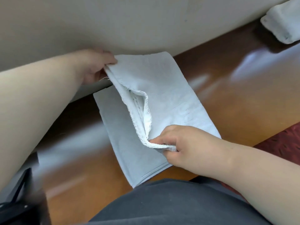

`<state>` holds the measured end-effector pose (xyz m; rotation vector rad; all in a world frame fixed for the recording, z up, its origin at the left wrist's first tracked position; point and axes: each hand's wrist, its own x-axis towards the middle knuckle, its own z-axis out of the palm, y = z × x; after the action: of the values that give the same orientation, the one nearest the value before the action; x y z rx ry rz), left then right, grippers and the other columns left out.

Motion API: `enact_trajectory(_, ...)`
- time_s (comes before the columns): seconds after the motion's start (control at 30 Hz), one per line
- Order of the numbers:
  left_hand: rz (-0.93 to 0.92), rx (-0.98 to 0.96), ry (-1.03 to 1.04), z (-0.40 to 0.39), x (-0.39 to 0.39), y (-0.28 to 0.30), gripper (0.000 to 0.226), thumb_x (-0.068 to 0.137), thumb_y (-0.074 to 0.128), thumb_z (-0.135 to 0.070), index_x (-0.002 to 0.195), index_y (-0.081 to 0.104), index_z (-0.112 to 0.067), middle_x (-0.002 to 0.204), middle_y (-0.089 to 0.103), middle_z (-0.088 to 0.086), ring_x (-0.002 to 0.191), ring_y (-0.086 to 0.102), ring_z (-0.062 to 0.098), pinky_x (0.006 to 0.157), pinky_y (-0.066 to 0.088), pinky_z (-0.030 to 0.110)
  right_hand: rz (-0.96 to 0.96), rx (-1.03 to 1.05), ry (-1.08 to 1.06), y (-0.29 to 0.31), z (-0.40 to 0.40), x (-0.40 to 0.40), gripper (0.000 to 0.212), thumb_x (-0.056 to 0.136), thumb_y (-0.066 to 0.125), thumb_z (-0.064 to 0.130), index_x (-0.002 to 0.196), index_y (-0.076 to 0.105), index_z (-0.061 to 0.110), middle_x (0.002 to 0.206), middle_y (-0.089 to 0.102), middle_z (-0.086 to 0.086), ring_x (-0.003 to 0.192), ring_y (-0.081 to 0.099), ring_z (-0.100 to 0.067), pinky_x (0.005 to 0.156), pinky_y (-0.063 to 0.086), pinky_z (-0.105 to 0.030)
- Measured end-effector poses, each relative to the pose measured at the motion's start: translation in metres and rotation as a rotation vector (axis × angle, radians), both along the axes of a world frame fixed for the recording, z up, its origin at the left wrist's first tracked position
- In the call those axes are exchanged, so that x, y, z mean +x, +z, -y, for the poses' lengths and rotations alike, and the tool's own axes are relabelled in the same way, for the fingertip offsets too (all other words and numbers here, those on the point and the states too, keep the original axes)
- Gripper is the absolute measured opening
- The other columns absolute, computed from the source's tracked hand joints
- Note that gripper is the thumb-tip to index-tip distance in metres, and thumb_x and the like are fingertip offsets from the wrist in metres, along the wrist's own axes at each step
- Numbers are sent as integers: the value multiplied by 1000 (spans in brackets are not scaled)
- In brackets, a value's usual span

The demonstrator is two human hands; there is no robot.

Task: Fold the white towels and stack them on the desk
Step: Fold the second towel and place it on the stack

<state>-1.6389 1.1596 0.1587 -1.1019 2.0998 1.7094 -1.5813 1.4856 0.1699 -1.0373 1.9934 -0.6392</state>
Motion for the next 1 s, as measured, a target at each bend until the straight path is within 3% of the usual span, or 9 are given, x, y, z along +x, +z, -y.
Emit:
enact_trajectory(0.17,-8,-113,149,37,49,-35,25,87,61,-6,80,49,-26,89,57,3,77,60,20,62,57,31,-4,37,190,-13,42,30,49,93,54,23,137,54,46,112,54,13,100,58,-12,86,50,-33)
enact_trajectory(0.3,10,-252,193,45,79,-72,31,84,70,-6,93,49,-27,109,58,12,100,64,34,83,58,52,-19,139,308,-49,72,54,55,95,51,18,145,46,39,129,51,7,109,57,-19,74,41,-21)
enact_trajectory(0.4,-4,-291,266,47,90,-100,38,83,75,-12,109,48,-23,103,56,8,96,62,31,77,57,42,52,195,336,-74,84,71,54,97,48,11,146,47,32,135,54,2,114,56,-20,76,37,-18)
enact_trajectory(0.53,-7,-407,298,46,94,-128,41,87,71,-20,122,49,-21,95,50,-2,89,54,21,74,48,30,172,194,393,-98,89,85,36,95,47,4,113,63,30,116,66,-8,89,60,-21,70,44,-18)
enact_trajectory(0.6,-30,-419,355,39,90,-131,43,91,66,-20,130,47,-17,109,51,0,92,52,18,78,44,25,188,221,399,-103,84,88,44,97,51,9,137,55,27,128,62,-4,102,56,-18,80,40,-9)
enact_trajectory(0.7,-131,-367,666,10,87,-112,43,92,59,-24,134,46,-24,127,52,1,99,52,13,82,43,19,265,270,387,-100,75,90,60,99,57,25,153,36,36,145,52,8,130,48,-13,104,32,-18)
enact_trajectory(0.8,-364,-847,157,-46,103,-101,49,91,54,-22,138,48,-13,142,47,11,126,44,24,109,30,28,273,129,219,-86,73,83,46,98,52,31,143,50,41,129,64,13,115,57,-4,103,43,-23)
enact_trajectory(0.9,-294,-886,-522,-87,115,-117,51,98,47,-34,147,43,-20,157,32,13,145,26,34,120,15,47,-90,-53,52,-93,64,63,38,98,53,28,135,61,30,131,64,3,120,57,-16,107,43,-36)
enact_trajectory(1.0,35,-971,-731,-70,126,-146,66,95,26,-62,155,8,-40,166,-4,1,152,-8,24,121,-3,52,-494,161,252,-119,34,47,66,102,43,48,160,20,26,168,10,-5,155,-1,-27,125,-2,-49)
